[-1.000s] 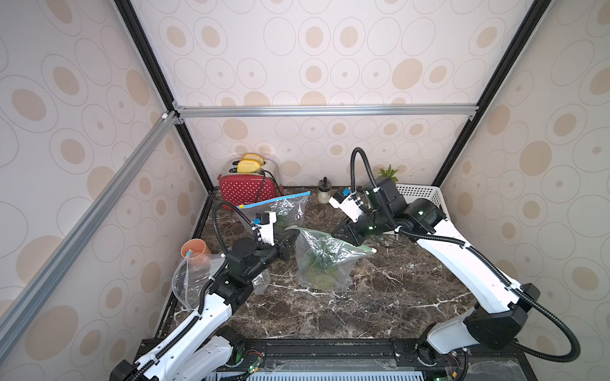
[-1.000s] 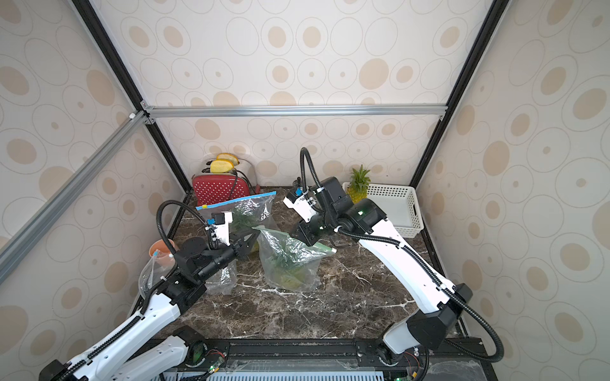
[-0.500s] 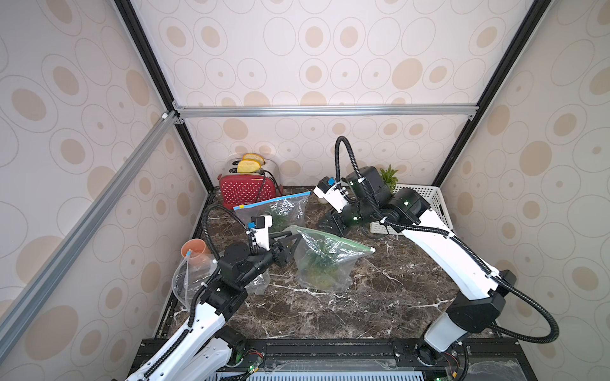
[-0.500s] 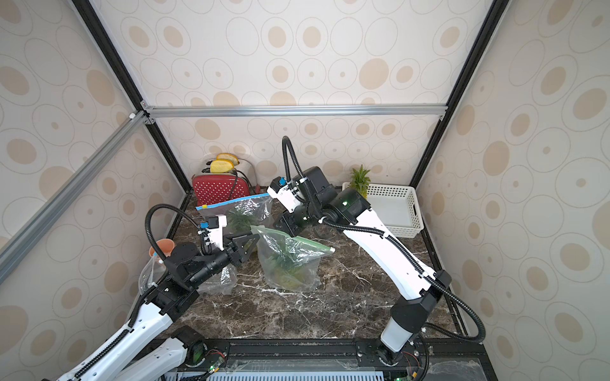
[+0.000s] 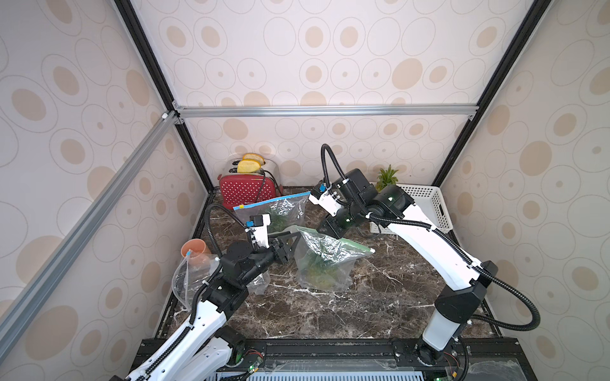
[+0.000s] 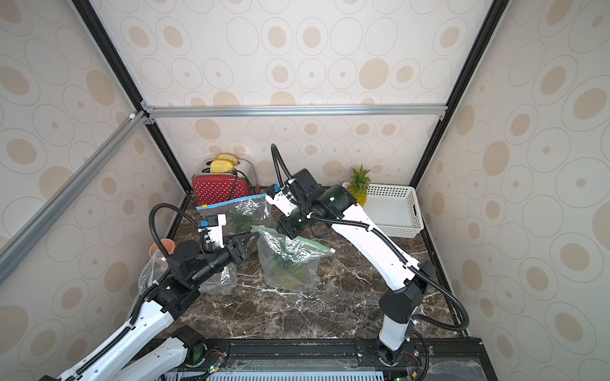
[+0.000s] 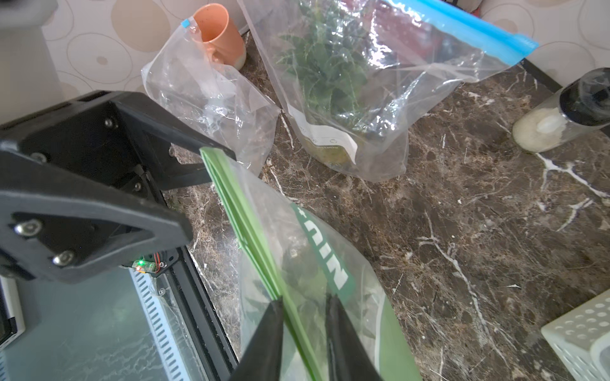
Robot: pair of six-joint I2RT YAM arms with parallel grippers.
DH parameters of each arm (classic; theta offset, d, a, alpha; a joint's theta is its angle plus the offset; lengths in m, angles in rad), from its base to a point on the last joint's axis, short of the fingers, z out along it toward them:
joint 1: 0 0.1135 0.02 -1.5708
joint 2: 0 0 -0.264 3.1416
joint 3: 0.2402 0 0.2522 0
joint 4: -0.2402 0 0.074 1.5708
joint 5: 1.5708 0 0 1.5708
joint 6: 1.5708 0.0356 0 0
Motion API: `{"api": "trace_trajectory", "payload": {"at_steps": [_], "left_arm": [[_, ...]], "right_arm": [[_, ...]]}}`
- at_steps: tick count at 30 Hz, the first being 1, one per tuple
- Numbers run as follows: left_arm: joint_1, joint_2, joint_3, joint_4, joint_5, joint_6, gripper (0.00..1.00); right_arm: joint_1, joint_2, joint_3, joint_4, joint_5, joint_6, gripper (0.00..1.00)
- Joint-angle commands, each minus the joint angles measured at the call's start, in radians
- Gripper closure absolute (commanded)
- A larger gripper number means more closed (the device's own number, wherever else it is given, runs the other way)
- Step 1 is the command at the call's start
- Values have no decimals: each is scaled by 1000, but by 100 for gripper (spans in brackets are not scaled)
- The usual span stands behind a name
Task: Open the zip-top bag and take out the pineapple
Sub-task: Open the zipper of the food storage bag at the center of the board.
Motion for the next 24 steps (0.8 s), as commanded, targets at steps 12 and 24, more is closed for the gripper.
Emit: {"api": "trace_trajectory", "payload": {"at_steps": [12,24], "left_arm": [[-6,-38,72,-84,-83,-107,47],[-7,-30,71,-61,-67,-112,46]], "right_arm": [[5,1,3,-40,-27,-41,69],[5,67,54,-69,-49,-49,68]]}}
